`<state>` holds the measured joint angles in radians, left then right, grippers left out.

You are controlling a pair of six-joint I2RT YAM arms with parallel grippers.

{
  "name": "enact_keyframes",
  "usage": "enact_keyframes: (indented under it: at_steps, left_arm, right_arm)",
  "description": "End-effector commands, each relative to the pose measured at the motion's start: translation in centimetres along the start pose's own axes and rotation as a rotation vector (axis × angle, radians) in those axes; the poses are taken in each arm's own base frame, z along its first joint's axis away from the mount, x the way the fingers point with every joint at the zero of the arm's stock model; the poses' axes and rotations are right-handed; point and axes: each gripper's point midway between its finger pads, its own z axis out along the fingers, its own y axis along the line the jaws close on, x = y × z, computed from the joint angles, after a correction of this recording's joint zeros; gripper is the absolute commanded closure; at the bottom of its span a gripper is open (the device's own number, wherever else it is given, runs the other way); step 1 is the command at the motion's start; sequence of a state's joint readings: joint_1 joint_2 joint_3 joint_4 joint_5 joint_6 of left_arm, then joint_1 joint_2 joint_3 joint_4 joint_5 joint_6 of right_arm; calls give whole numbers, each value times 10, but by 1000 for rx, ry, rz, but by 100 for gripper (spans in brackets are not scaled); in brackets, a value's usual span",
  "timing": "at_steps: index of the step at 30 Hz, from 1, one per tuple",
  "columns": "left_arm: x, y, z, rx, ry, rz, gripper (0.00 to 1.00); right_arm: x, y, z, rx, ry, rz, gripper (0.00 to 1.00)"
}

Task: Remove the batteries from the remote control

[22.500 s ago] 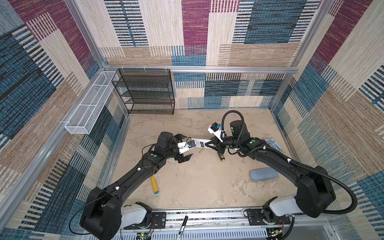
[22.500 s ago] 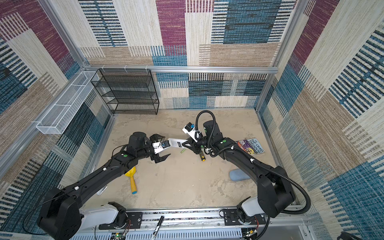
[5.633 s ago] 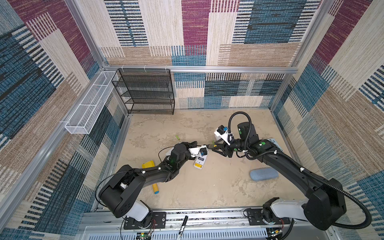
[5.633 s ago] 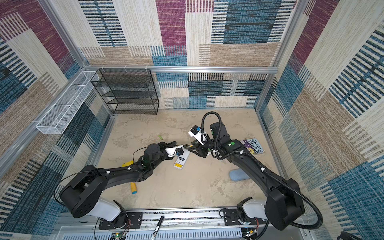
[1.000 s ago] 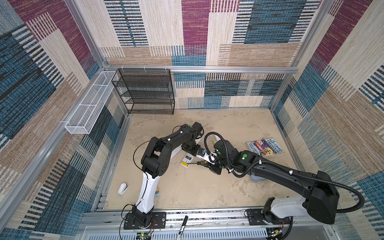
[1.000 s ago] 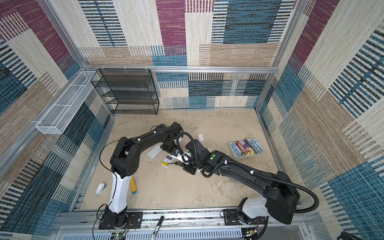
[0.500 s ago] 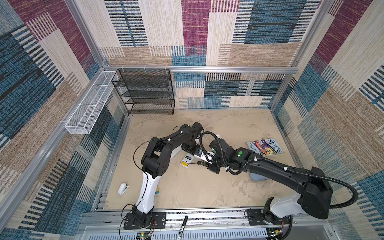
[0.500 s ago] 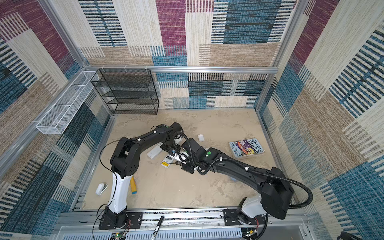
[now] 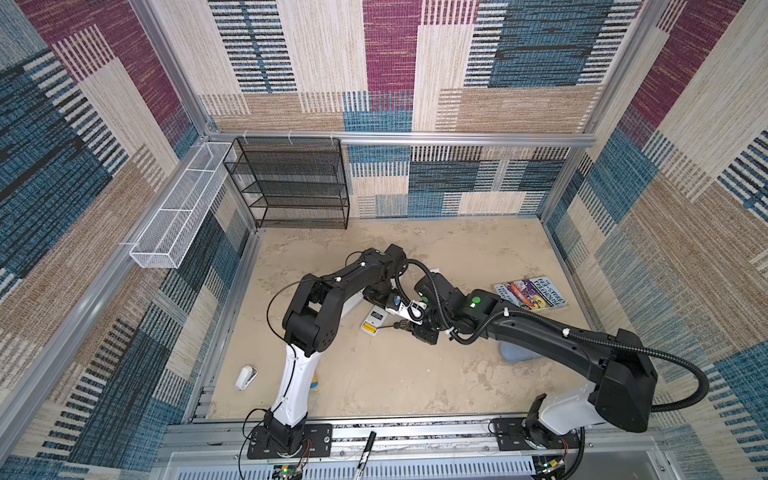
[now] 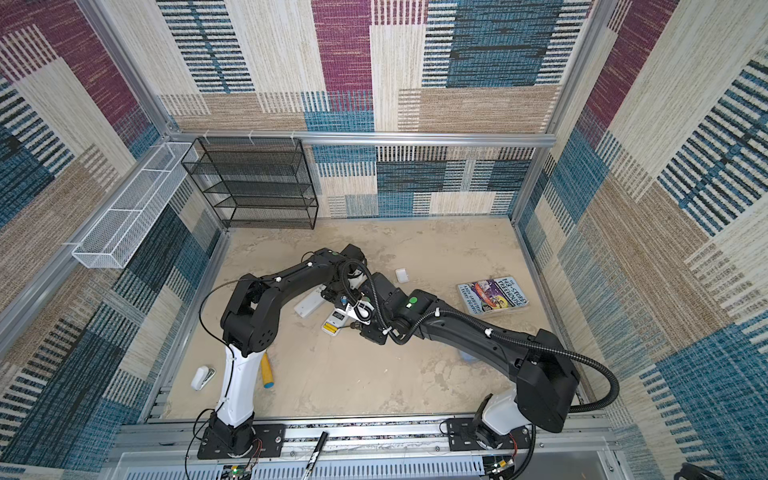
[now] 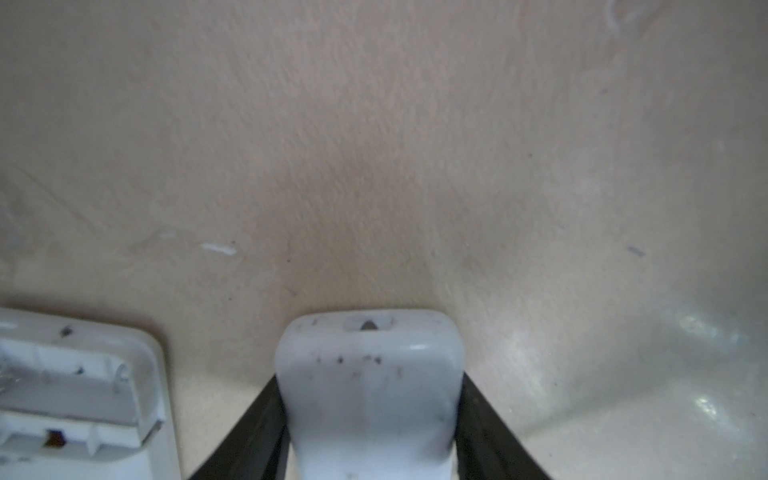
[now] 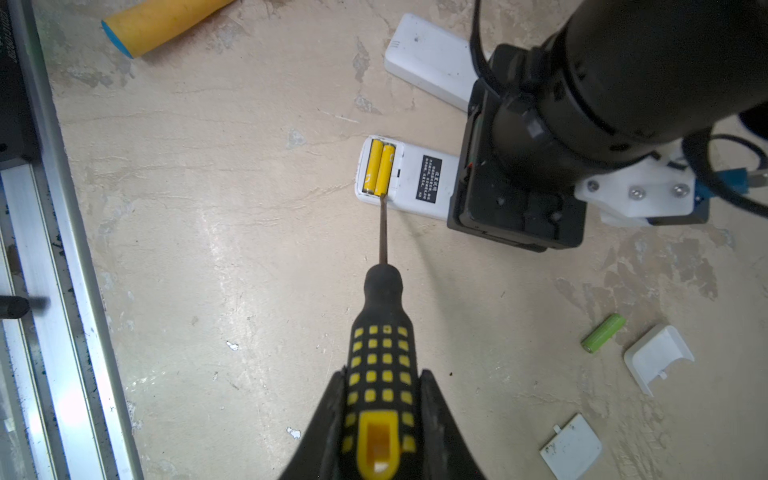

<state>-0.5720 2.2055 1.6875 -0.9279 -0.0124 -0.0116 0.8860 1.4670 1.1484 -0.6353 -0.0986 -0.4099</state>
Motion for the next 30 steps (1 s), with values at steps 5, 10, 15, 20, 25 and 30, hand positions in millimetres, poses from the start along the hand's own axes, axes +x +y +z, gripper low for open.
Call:
enact_keyframes:
  at_steps: [5,10,15,20,25,30]
  left_arm:
    - [26,13,20,-81,118,-30,65]
    - [25,13,20,-104,119,-28,66]
    - [25,14,19,-124,124,-23,66]
    - [25,15,18,-144,130,-17,66]
    - [25,15,19,-153,132,-13,66]
    - [25,14,18,-159,134,-12,66]
  right_arm:
    - [-4,3,-3,-25,3,15,100]
    - [-4,3,0,-28,14,18,100]
    - [-3,0,2,-20,37,21,100]
    - [0,-2,6,-16,61,21,100]
    - [0,-2,9,-24,76,21,100]
    - [-4,-4,12,-20,81,24,100]
